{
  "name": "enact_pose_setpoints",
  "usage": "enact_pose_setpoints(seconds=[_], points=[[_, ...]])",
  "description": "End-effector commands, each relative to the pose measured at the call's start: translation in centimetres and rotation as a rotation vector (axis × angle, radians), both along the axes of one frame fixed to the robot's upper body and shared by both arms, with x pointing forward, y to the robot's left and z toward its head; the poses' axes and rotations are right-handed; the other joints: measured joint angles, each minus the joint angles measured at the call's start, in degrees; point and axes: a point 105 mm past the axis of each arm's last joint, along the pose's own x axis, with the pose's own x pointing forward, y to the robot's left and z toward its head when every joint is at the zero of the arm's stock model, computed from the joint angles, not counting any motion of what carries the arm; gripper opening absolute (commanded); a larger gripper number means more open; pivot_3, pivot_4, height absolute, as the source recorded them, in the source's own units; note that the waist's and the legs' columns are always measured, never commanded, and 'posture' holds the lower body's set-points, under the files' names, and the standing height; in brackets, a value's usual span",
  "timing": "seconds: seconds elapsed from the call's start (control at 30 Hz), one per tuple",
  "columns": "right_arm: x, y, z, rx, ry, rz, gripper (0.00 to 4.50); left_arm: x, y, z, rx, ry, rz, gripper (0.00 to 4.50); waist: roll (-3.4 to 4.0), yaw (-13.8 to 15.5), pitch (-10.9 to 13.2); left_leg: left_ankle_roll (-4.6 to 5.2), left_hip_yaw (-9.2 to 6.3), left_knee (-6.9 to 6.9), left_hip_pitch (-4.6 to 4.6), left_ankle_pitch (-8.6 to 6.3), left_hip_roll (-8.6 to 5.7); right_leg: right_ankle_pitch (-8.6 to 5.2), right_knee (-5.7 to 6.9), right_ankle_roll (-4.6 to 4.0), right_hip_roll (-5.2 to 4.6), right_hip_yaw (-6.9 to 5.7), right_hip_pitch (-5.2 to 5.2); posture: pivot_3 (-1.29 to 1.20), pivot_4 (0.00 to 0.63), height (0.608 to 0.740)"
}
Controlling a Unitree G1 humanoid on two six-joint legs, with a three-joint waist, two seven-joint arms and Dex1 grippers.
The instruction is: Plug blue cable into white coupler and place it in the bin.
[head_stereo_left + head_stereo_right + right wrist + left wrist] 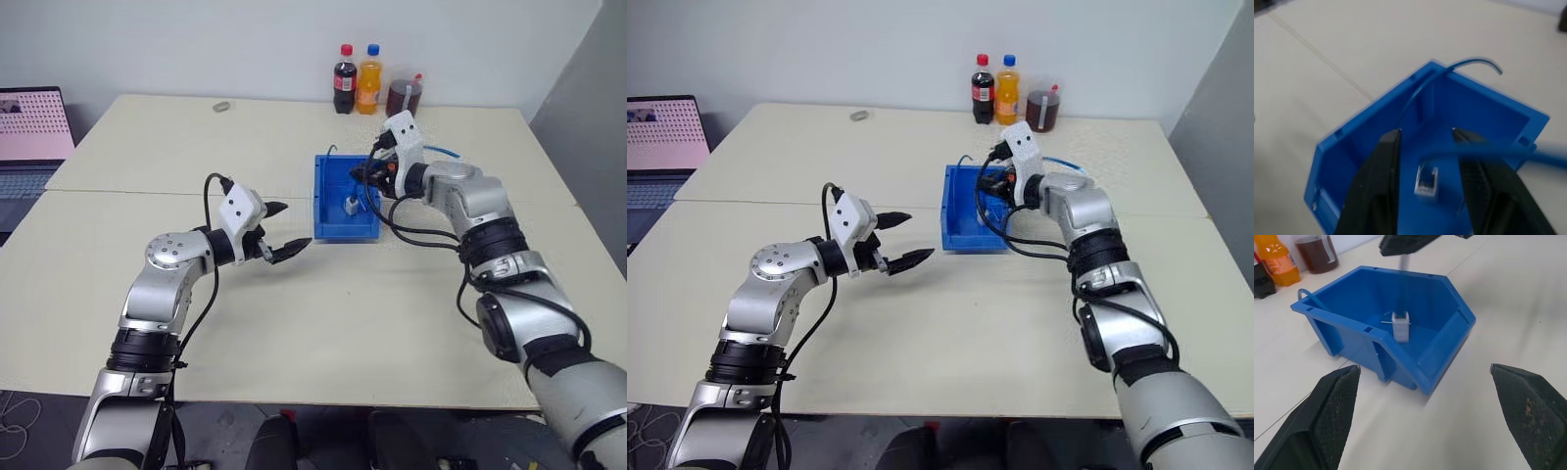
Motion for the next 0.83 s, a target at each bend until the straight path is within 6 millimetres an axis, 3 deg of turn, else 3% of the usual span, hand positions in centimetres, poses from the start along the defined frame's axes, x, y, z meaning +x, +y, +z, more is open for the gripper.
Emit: enact_pose_setpoints(seconds=[0.03, 0.27, 0.43, 0.57, 0.73, 0.83], points=[[-0.7, -0.6, 2.0, -0.104, -0.041, 0.122, 2.83, 0.2, 0.2, 1.0, 0.0, -0.046, 0.008, 4.5, 0.01, 0.1, 0.0, 0.0, 0.11, -0.01, 0.0, 0.0, -0.01, 0.0, -0.03, 0.0, -0.04, 0.02, 0.0, 0.0, 0.15, 0.74], [-3.8, -4.8, 0.5, -0.31, 0.019, 0.295, 4.49, 1.0, 1.9, 1.0, 0.0, -0.019, 0.067, 4.5, 0.02, 0.4, 0.0, 0.02, 0.19, 0.07, 0.0, -0.01, -0.06, 0.0, -0.04, 0.01, -0.12, 0.0, 0.03, 0.0, 0.15, 0.74], [-6.4, -6.3, 0.9, -0.139, -0.071, 0.187, 4.49, 1.8, 4.3, 1.5, -0.012, -0.028, 0.218, 4.5, 0.01, 0.8, 0.0, 0.02, 0.12, 0.15, 0.0, -0.01, 0.0, -0.01, 0.05, 0.02, -0.08, -0.03, 0.06, 0.0, 0.15, 0.74], [-8.5, -7.3, -0.4, -0.026, -0.118, 0.015, 4.49, 1.6, 5.6, 2.0, -0.045, -0.021, 0.265, 4.5, 0.01, 1.0, 0.0, 0.01, 0.04, 0.16, 0.01, -0.01, -0.03, -0.01, 0.33, 0.01, -0.08, -0.03, 0.0, 0.0, 0.15, 0.74], [-11.0, -6.3, -1.6, 0.076, -0.088, -0.059, 4.49, 1.2, 6.4, 2.3, -0.071, -0.002, 0.293, 4.5, 0.01, 0.9, 0.0, -0.09, 0.0, 0.29, 0.03, 0.05, -0.04, -0.02, 0.48, 0.03, -0.06, -0.04, 0.02, 0.0, 0.15, 0.74], [-11.4, -5.5, -1.7, 0.086, -0.078, -0.052, 4.49, 1.0, 6.4, 2.1, -0.067, 0.025, 0.289, 4.5, 0.0, 0.9, 0.0, -0.12, -0.01, 0.57, 0.06, 0.07, -0.04, -0.01, 0.74, 0.08, -0.02, -0.03, 0.03, 0.0, 0.15, 0.74]])
